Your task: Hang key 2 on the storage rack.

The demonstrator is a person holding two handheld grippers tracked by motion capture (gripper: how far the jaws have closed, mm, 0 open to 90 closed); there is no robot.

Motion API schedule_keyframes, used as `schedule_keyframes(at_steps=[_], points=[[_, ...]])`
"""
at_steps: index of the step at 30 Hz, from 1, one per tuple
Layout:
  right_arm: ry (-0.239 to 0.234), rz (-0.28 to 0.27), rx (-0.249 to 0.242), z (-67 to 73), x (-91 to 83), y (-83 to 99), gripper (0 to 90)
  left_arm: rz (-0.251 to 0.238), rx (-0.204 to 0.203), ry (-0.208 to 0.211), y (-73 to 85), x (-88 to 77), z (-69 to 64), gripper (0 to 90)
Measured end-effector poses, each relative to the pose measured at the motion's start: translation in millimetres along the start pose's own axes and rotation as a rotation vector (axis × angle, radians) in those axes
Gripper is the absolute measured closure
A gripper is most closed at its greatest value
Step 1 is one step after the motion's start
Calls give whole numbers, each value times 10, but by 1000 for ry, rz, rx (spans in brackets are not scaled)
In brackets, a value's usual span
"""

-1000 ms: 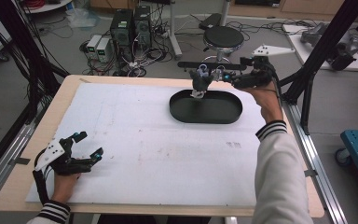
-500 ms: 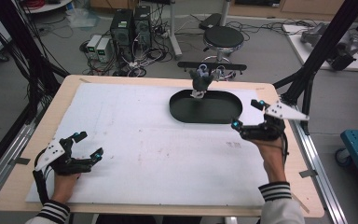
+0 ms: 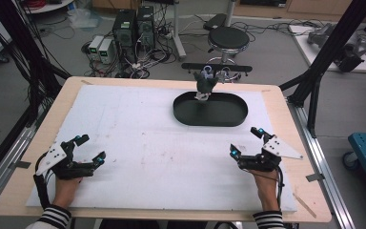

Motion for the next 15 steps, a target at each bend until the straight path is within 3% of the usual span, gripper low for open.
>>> schedule_keyframes(at_steps=[3, 11, 15], points=[[-8, -17, -5, 34, 20, 80, 8, 1, 1, 0, 0, -1, 0, 68], [-6, 5, 22, 42, 63, 339, 8, 1, -2, -3, 1, 0, 2, 68], [0, 4, 8, 51, 65, 345, 8, 2, -3, -3, 0, 1, 3, 68]])
Point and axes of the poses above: each handheld gripper's, and its own axes: x roughly forward along the jaws, y roughly out of its underside, z roughly to its left, the point moved 7 cm from there along x, roughly forward along the jaws, and after that the axes turned 5 degrees about -y, right-handed, at the moved point
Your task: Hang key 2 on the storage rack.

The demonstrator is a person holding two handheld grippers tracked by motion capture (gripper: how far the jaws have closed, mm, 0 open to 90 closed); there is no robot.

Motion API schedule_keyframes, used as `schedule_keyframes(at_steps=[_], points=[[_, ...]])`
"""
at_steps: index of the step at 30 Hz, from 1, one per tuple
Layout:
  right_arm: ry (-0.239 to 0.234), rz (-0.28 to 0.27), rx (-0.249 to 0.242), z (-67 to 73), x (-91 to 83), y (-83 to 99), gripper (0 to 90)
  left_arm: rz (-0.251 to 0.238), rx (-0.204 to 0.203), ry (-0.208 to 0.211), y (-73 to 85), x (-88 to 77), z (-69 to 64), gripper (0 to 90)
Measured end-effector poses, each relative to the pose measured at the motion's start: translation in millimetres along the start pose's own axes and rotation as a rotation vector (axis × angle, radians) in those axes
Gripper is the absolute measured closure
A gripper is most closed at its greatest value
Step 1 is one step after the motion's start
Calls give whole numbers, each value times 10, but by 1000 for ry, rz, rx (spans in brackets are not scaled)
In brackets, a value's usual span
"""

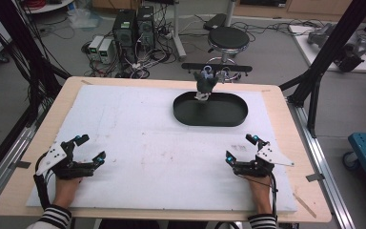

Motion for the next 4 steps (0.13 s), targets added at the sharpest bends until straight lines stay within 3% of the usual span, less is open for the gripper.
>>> schedule_keyframes(at_steps=[4], points=[[5, -4, 19, -16, -3, 3, 8, 0, 3, 0, 1, -2, -2, 68]])
Point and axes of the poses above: each handheld gripper's, and its own axes: x roughly forward along the jaws, y roughly out of its underside, z roughly to its left, the point moved 7 cm from there along x, roughly forward along the jaws, and after that the axes turned 5 degrees about -y, right-handed, at the moved point
